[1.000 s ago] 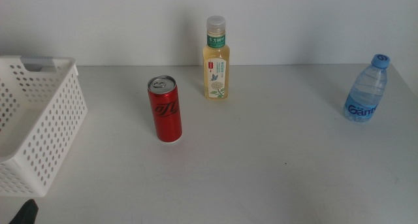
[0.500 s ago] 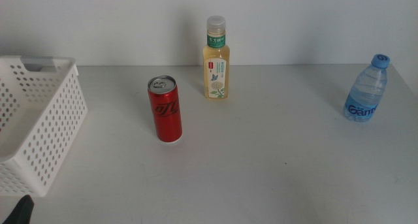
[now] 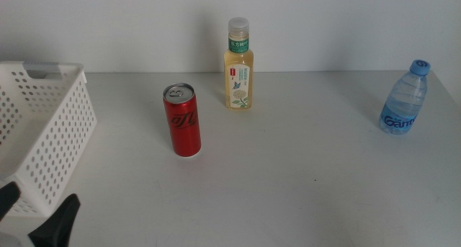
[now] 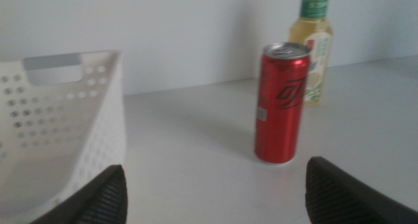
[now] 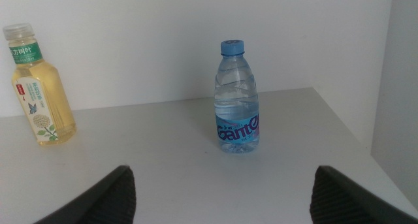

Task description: Use arms to grab the bottles and put them into the dustbin to the left of the table.

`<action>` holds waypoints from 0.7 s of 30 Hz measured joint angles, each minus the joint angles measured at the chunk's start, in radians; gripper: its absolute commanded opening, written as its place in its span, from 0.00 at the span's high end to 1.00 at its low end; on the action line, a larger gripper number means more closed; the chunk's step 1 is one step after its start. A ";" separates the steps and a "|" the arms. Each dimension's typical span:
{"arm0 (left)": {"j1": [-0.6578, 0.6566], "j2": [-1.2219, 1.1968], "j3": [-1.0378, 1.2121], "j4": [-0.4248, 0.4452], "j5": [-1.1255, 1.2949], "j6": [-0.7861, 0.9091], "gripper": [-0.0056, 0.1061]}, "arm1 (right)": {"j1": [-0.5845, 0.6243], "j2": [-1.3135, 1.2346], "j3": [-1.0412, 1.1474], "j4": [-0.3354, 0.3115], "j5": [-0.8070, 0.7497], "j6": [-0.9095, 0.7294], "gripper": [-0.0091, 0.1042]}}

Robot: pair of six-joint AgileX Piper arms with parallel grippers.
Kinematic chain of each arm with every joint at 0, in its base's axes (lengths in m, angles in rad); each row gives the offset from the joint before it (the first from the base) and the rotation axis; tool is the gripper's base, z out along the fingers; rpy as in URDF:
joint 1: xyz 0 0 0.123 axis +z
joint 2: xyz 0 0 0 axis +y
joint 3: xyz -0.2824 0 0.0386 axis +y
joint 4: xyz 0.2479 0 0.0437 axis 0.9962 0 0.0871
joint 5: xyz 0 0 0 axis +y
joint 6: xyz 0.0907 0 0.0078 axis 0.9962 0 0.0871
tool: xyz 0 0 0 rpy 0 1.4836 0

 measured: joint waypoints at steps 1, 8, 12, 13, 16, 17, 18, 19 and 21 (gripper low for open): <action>-0.034 0.051 0.000 0.000 -0.056 0.000 0.11 | 0.000 0.000 0.000 0.000 0.000 0.000 0.09; -0.216 0.402 0.000 -0.044 -0.394 0.000 0.11 | 0.000 0.000 0.000 0.000 0.000 0.000 0.09; -0.267 0.609 -0.002 -0.073 -0.571 0.000 0.11 | 0.000 0.000 0.000 0.000 0.000 0.000 0.09; -0.271 0.653 -0.003 -0.076 -0.617 0.000 0.11 | 0.000 0.000 0.000 0.000 0.000 0.000 0.09; -0.273 0.754 -0.003 -0.080 -0.741 0.000 0.11 | 0.000 0.000 0.000 0.000 0.000 0.000 0.09; -0.274 0.779 -0.003 -0.081 -0.785 0.000 0.11 | 0.000 0.000 0.000 0.000 0.000 0.000 0.09; -0.274 0.809 -0.004 -0.082 -0.828 0.000 0.11 | 0.000 0.000 0.000 0.000 0.000 0.000 0.09; -0.274 0.840 -0.004 -0.082 -0.869 0.000 0.11 | 0.000 0.000 0.000 0.000 0.000 0.000 0.09; -0.274 0.899 -0.005 -0.084 -0.920 0.000 0.11 | 0.000 0.000 0.000 0.000 0.000 0.000 0.09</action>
